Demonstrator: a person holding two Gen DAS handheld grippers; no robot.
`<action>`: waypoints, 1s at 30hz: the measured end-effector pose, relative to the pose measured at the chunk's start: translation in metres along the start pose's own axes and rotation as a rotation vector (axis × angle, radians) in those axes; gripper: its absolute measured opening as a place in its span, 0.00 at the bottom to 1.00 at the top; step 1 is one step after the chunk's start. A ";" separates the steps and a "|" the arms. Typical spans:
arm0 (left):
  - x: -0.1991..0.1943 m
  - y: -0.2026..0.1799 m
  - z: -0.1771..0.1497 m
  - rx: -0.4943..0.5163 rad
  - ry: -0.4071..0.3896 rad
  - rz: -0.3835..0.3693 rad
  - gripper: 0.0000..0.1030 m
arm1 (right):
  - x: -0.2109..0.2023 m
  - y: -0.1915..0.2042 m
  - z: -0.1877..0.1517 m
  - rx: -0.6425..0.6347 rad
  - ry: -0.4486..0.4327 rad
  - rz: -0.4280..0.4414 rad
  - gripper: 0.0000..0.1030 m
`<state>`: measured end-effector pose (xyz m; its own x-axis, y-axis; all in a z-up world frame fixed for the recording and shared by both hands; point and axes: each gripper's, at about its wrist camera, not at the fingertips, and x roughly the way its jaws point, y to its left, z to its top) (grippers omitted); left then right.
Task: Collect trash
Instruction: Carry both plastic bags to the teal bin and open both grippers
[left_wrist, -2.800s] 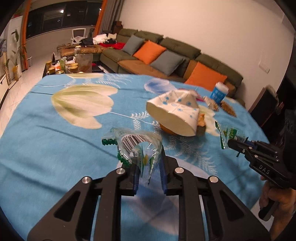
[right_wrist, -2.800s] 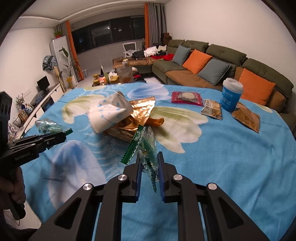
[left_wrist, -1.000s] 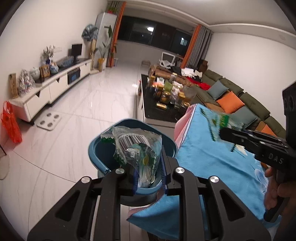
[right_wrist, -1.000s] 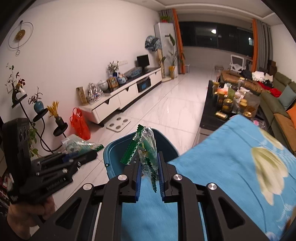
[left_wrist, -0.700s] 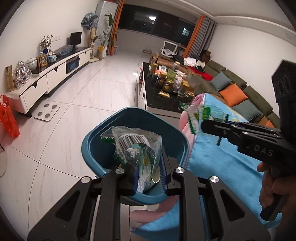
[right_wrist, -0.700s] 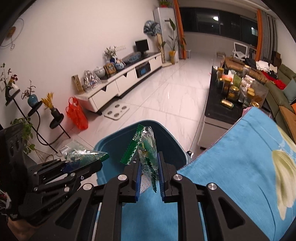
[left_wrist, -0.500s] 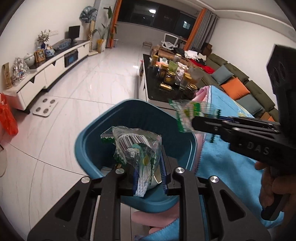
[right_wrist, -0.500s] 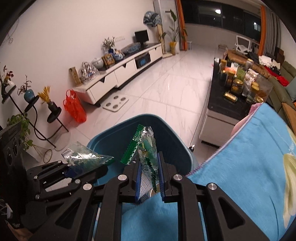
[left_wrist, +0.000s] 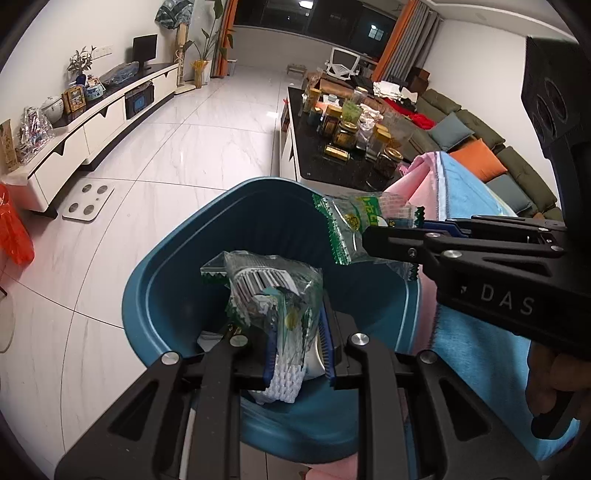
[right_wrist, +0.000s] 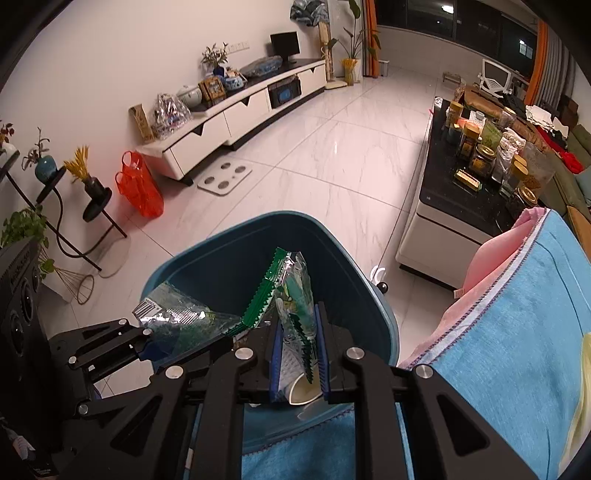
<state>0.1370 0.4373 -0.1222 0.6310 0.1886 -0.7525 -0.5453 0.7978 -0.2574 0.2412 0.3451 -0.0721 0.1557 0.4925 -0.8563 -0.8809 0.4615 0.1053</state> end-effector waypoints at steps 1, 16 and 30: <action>0.004 0.001 0.001 0.002 0.004 0.002 0.19 | 0.003 0.000 0.001 -0.001 0.008 -0.002 0.14; 0.041 0.007 -0.006 0.019 0.066 0.016 0.21 | 0.030 0.000 0.005 -0.011 0.091 -0.022 0.15; 0.048 0.005 -0.006 0.045 0.075 0.040 0.28 | 0.036 0.001 0.007 -0.024 0.121 -0.037 0.20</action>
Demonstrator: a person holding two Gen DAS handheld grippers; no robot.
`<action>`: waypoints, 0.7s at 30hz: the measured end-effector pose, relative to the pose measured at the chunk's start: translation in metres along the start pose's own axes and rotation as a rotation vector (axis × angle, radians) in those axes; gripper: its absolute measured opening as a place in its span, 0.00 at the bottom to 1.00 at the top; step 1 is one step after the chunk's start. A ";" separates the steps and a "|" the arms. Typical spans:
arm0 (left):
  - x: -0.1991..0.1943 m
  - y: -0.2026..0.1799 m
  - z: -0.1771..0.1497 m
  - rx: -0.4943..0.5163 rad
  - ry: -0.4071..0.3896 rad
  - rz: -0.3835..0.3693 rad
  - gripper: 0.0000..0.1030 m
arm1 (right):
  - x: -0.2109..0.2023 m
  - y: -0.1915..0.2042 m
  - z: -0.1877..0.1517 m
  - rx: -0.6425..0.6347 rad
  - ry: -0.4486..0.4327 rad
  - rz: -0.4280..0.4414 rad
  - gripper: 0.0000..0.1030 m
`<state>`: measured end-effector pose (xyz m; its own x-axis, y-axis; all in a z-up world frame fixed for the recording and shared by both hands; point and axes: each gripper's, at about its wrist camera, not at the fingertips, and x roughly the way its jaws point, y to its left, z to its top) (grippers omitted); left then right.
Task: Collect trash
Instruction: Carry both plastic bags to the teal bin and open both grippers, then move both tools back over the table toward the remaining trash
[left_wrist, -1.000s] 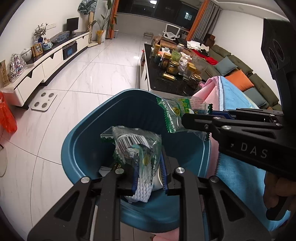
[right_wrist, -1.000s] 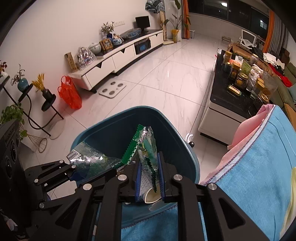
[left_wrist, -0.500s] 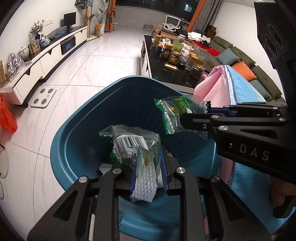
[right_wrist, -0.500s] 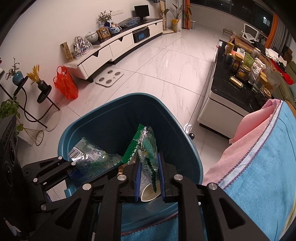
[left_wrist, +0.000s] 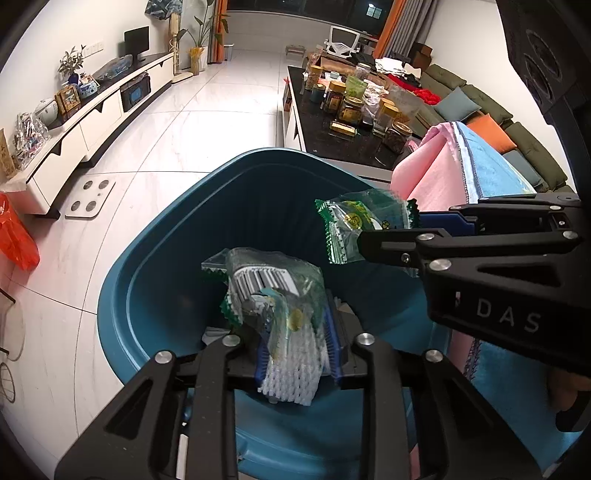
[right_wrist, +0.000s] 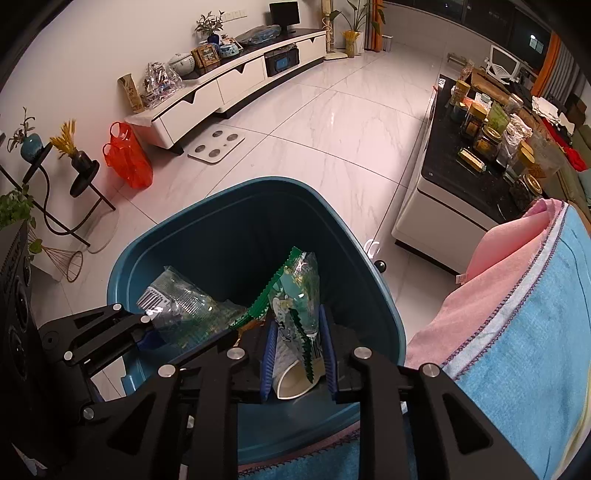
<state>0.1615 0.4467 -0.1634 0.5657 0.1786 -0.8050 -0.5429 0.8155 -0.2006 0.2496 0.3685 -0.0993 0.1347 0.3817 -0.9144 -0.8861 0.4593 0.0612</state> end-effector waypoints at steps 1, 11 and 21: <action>0.000 0.000 -0.001 0.000 0.000 0.001 0.32 | 0.000 0.000 0.000 0.001 0.001 -0.002 0.20; -0.013 0.000 -0.002 0.012 -0.039 0.034 0.55 | -0.012 -0.008 -0.001 0.032 -0.039 -0.002 0.34; -0.070 -0.009 -0.006 0.026 -0.174 0.075 0.85 | -0.069 -0.013 -0.013 0.025 -0.209 -0.021 0.54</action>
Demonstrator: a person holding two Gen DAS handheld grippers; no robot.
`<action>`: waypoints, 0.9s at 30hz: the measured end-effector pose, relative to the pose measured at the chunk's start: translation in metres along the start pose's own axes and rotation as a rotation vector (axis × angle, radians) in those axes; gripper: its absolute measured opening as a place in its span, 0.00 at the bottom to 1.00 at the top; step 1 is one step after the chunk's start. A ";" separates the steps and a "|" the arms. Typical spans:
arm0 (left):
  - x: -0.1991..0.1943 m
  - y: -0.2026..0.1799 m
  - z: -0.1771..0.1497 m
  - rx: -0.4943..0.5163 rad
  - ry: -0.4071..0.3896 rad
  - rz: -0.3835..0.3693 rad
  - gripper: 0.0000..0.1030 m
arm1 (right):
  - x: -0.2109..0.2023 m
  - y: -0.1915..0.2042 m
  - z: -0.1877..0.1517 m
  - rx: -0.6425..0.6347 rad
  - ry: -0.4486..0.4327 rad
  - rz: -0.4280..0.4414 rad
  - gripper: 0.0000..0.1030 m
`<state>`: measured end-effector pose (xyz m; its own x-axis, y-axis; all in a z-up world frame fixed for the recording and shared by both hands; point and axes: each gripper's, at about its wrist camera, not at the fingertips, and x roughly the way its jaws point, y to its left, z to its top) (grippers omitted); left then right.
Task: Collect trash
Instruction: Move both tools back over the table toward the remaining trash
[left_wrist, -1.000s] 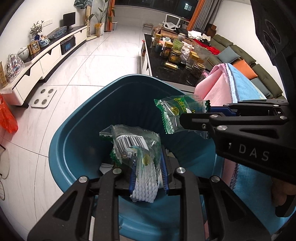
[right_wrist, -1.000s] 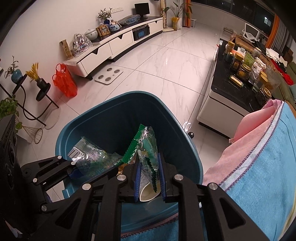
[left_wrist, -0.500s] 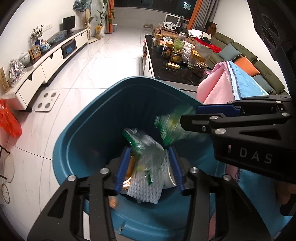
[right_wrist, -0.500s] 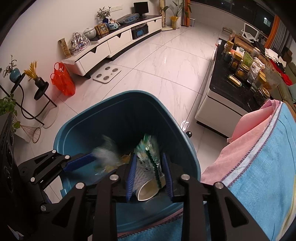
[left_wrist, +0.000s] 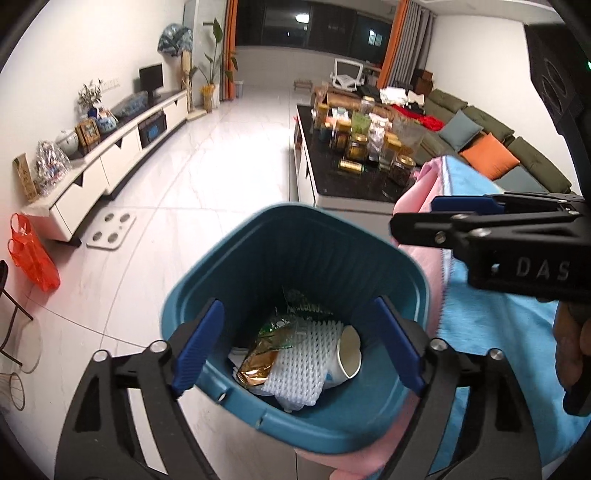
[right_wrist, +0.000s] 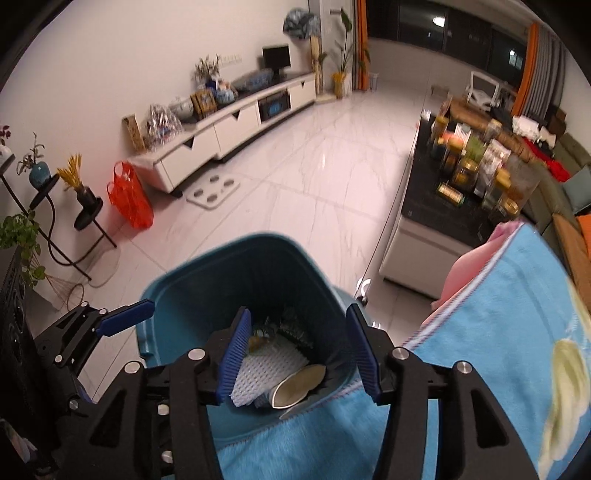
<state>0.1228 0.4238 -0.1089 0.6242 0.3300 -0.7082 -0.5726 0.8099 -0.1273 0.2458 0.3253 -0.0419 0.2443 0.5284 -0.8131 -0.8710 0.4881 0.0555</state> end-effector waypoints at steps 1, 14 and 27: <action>-0.007 0.000 -0.001 -0.002 -0.013 0.004 0.90 | -0.010 -0.002 -0.002 0.000 -0.029 -0.004 0.61; -0.118 -0.049 -0.014 0.031 -0.190 -0.014 0.94 | -0.109 -0.031 -0.057 0.005 -0.265 -0.135 0.84; -0.204 -0.160 -0.045 0.160 -0.303 -0.221 0.94 | -0.206 -0.083 -0.180 0.156 -0.400 -0.308 0.93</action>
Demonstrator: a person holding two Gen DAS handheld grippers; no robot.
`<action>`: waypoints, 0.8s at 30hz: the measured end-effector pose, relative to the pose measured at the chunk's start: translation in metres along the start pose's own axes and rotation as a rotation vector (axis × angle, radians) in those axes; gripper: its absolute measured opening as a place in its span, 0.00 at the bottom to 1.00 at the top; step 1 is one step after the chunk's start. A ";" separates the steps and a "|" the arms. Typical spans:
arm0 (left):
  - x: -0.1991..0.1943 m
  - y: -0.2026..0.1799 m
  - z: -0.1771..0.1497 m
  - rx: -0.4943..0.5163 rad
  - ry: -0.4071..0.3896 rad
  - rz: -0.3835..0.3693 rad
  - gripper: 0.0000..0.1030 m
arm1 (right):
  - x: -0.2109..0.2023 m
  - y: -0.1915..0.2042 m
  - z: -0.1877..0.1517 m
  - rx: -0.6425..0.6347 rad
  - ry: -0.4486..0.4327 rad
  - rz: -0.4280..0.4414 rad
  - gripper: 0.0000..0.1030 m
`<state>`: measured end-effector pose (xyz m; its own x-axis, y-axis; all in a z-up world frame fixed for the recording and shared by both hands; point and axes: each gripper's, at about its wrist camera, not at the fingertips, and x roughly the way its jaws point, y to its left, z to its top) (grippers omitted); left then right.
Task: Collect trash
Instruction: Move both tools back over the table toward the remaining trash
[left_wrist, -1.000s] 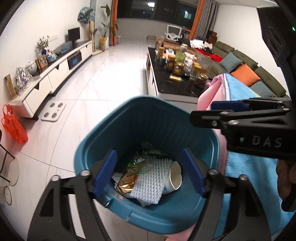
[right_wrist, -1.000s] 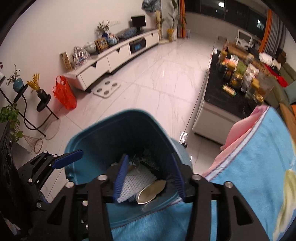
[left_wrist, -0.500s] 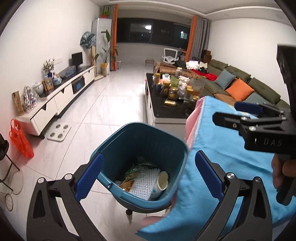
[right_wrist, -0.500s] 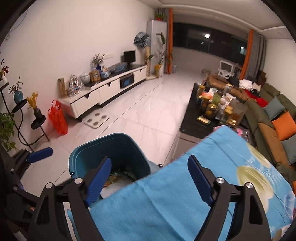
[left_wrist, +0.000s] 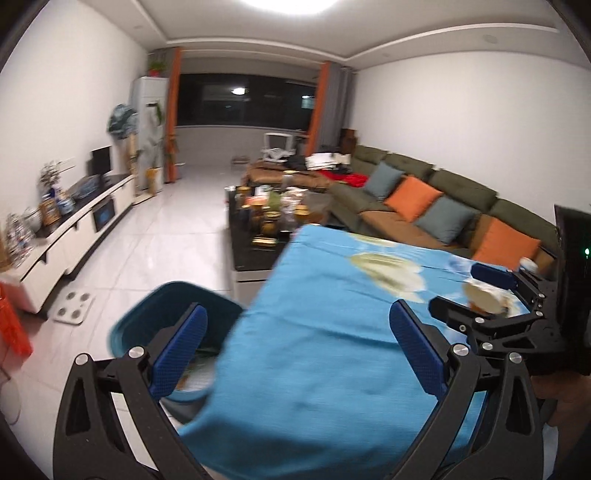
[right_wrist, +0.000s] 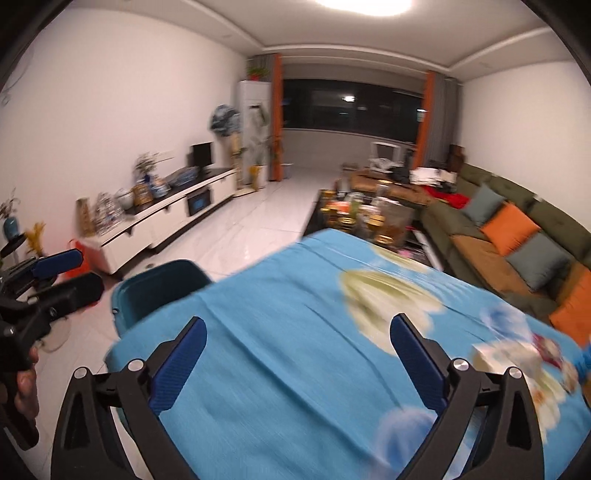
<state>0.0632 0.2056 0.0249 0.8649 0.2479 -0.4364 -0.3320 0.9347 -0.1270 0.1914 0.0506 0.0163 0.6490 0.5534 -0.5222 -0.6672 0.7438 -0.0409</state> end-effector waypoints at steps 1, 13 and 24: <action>-0.002 -0.013 -0.002 0.010 0.001 -0.028 0.95 | -0.011 -0.010 -0.008 0.016 -0.010 -0.021 0.93; 0.010 -0.143 -0.018 0.191 0.047 -0.236 0.94 | -0.104 -0.114 -0.094 0.214 -0.049 -0.305 0.93; 0.080 -0.240 -0.009 0.342 0.113 -0.370 0.95 | -0.126 -0.175 -0.132 0.333 -0.039 -0.377 0.93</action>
<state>0.2089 -0.0016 0.0123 0.8486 -0.1266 -0.5136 0.1471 0.9891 -0.0008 0.1785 -0.1990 -0.0227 0.8400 0.2319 -0.4905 -0.2350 0.9704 0.0564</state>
